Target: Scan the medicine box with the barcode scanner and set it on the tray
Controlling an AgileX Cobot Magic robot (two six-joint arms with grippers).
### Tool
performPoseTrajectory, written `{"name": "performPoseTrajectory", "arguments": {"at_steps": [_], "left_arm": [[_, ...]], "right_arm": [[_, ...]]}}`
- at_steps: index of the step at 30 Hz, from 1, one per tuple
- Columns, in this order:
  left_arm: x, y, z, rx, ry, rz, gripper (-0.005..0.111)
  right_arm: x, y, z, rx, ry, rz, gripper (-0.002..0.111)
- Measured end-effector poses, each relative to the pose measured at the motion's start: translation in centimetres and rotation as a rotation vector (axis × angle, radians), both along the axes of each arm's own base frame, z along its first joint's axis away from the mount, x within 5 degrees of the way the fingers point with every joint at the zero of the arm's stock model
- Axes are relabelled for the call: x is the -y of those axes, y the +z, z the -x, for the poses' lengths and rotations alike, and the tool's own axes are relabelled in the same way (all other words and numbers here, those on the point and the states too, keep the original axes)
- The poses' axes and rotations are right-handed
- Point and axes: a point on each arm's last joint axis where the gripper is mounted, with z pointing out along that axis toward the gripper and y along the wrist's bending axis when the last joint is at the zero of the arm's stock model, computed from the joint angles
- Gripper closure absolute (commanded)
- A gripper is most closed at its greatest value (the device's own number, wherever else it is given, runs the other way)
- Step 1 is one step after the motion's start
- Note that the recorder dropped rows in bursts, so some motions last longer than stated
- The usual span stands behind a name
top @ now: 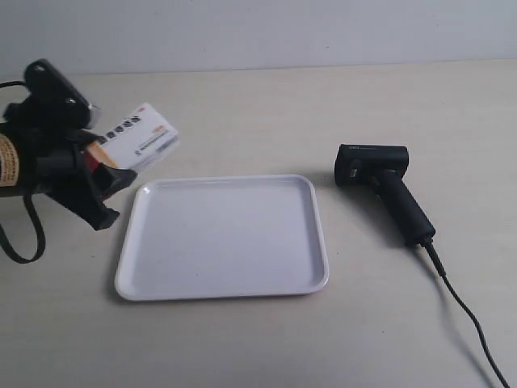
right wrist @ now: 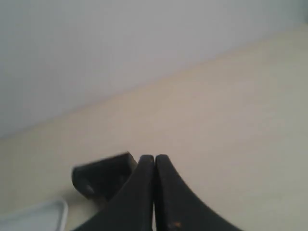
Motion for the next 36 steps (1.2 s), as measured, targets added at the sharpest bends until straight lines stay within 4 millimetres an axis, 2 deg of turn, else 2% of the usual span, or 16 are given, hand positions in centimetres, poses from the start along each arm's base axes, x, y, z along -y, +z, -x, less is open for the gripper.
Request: {"name": "performPoseTrajectory", "arguments": {"at_steps": [5, 10, 12, 13, 14, 15, 17, 19, 21, 23, 26, 31, 33, 34, 36], "left_arm": [[3.8, 0.8, 0.1, -0.014, -0.417, 0.072, 0.107], [5.0, 0.8, -1.4, -0.092, -0.505, 0.074, 0.107], [5.3, 0.2, -1.6, -0.11, -0.548, 0.08, 0.107], [5.5, -0.4, -1.7, -0.124, -0.581, 0.077, 0.107], [5.5, -0.8, -1.7, -0.132, -0.591, 0.073, 0.107], [5.6, -1.3, -1.9, -0.144, -0.597, 0.065, 0.107], [5.6, -1.8, -2.0, -0.155, -0.598, 0.061, 0.107], [5.6, -2.0, -2.0, -0.16, -0.601, 0.058, 0.107], [5.6, -2.1, -2.0, -0.162, -0.602, 0.06, 0.107], [5.6, -2.1, -2.0, -0.162, -0.602, 0.06, 0.107], [5.6, -2.1, -2.0, -0.162, -0.602, 0.06, 0.107], [5.6, -2.1, -2.1, -0.16, -0.602, 0.058, 0.107], [5.6, -2.1, -2.1, -0.164, -0.595, 0.058, 0.107], [5.3, -2.1, -2.3, -0.169, -0.578, 0.062, 0.107], [4.9, -2.1, -2.5, -0.17, -0.559, 0.062, 0.107]], "right_arm": [[-1.8, -1.8, -5.0, -0.298, 0.109, 0.097, 0.076], [-5.8, -4.6, -9.8, -0.404, 0.269, 0.251, 0.043], [-7.3, -6.1, -11.7, -0.44, 0.305, 0.294, 0.025], [-8.6, -7.2, -13.3, -0.466, 0.338, 0.326, 0.02], [-9.2, -7.9, -14.1, -0.48, 0.357, 0.347, 0.015], [-10.1, -9.2, -15.4, -0.502, 0.386, 0.386, 0.013], [-10.8, -10.5, -17.5, -0.496, 0.404, 0.429, 0.014], [-10.6, -11.4, -19.3, -0.499, 0.389, 0.444, 0.014], [-10.5, -12.2, -20.3, -0.51, 0.401, 0.472, 0.016], [-10.6, -12.6, -20.8, -0.51, 0.432, 0.509, 0.027], [-10.7, -12.5, -21.0, -0.5, 0.452, 0.529, 0.063], [-10.8, -12.3, -20.7, -0.516, 0.507, 0.56, 0.1], [-11.0, -10.9, -20.1, -0.516, 0.58, 0.587, 0.108], [-11.0, -9.4, -19.7, -0.498, 0.624, 0.603, 0.108], [-11.0, -8.0, -19.2, -0.482, 0.668, 0.624, 0.108]]}}
